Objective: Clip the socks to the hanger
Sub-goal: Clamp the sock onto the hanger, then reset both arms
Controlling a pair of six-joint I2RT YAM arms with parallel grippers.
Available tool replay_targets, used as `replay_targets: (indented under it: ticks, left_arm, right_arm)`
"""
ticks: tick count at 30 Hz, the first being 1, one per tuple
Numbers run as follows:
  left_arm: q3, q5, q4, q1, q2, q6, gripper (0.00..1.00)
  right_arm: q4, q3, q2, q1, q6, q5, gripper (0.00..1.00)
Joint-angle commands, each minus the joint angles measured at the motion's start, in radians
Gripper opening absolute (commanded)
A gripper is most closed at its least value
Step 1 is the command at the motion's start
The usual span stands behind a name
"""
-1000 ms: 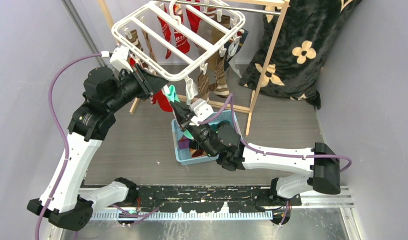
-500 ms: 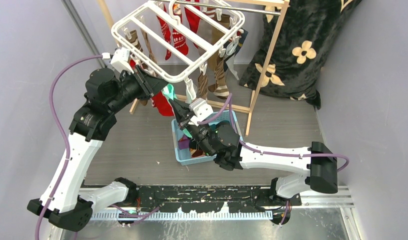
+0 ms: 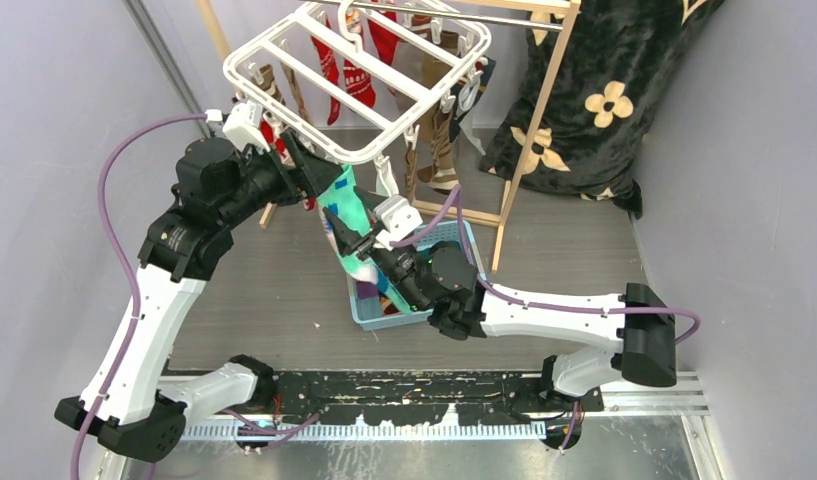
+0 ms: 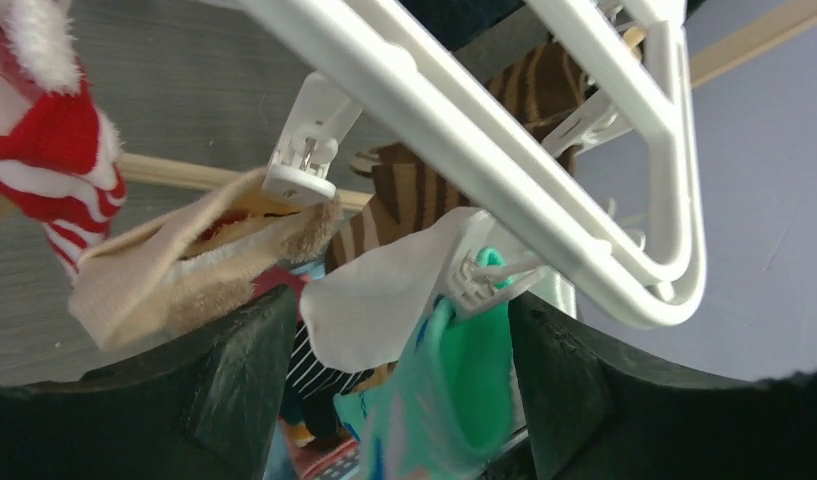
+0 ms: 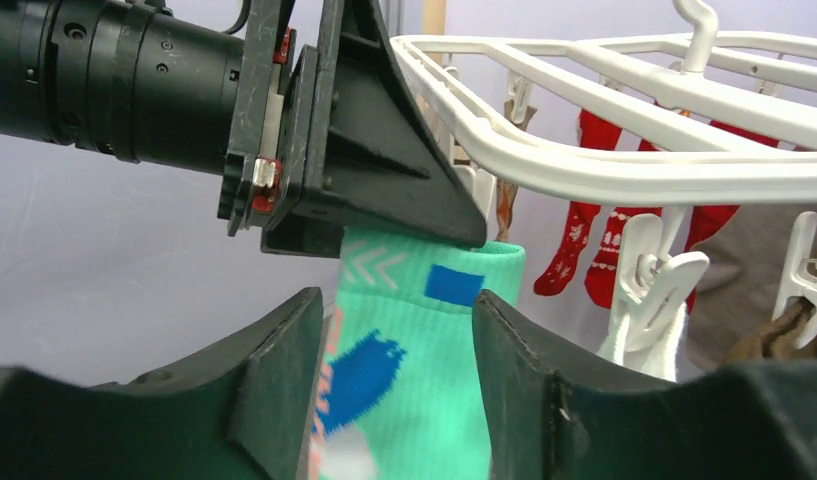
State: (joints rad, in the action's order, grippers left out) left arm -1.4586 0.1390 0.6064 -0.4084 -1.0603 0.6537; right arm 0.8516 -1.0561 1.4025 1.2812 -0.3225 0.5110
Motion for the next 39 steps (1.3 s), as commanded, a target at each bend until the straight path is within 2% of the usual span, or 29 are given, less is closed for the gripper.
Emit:
replay_targets:
  ticks: [1, 3, 7, 10, 13, 18, 23, 28, 30, 32, 36, 39]
  left_arm:
    - [-0.089, 0.005, 0.108, 0.003, -0.01, -0.118, 0.78]
    - [-0.12, 0.004, 0.18, 0.012, -0.011, -0.166, 0.81]
    - [-0.109, 0.059, 0.251, 0.055, 0.04, -0.281, 0.88]
    - [-0.119, 0.072, 0.341, 0.105, 0.066, -0.39, 0.92]
    - [-0.042, 0.124, 0.343, 0.228, 0.1, -0.478, 0.93]
    - [0.244, 0.218, 0.141, 0.492, 0.103, -0.563, 0.93]
    - [0.455, 0.274, -0.061, 0.666, 0.024, -0.571, 0.95]
    - [0.715, 0.234, -0.388, 0.686, 0.017, -0.594, 0.96]
    - [0.81, 0.223, -0.519, 0.686, 0.013, -0.597, 0.96]
    - [0.88, 0.224, -0.631, 0.686, -0.006, -0.576, 0.96]
    - [0.991, 0.278, -0.861, 0.686, -0.065, -0.514, 1.0]
    - [1.067, 0.28, -1.044, 0.683, -0.119, -0.489, 1.0]
  right_arm:
    - [-0.064, -0.033, -0.101, 0.004, 0.024, 0.009, 0.69]
    - [-0.115, -0.012, -0.154, 0.004, 0.035, 0.032, 0.82]
    - [-0.304, 0.022, -0.278, 0.003, 0.075, 0.091, 0.99]
    - [-0.522, 0.022, -0.371, -0.008, 0.136, 0.199, 1.0]
    - [-0.725, 0.044, -0.453, -0.079, 0.242, 0.384, 1.0]
    - [-0.896, 0.216, -0.648, -0.429, 0.523, 0.461, 1.0]
    - [-0.929, 0.389, -0.715, -0.742, 0.662, 0.479, 1.0]
    - [-0.935, 0.479, -0.597, -0.926, 0.696, 0.473, 1.0]
    - [-0.869, 0.521, -0.568, -0.989, 0.689, 0.436, 1.0]
    - [-0.745, 0.578, -0.551, -1.031, 0.638, 0.441, 1.0]
    - [-0.457, 0.724, -0.549, -1.076, 0.486, 0.352, 1.0]
    - [-0.388, 0.741, -0.488, -1.12, 0.53, 0.278, 1.0]
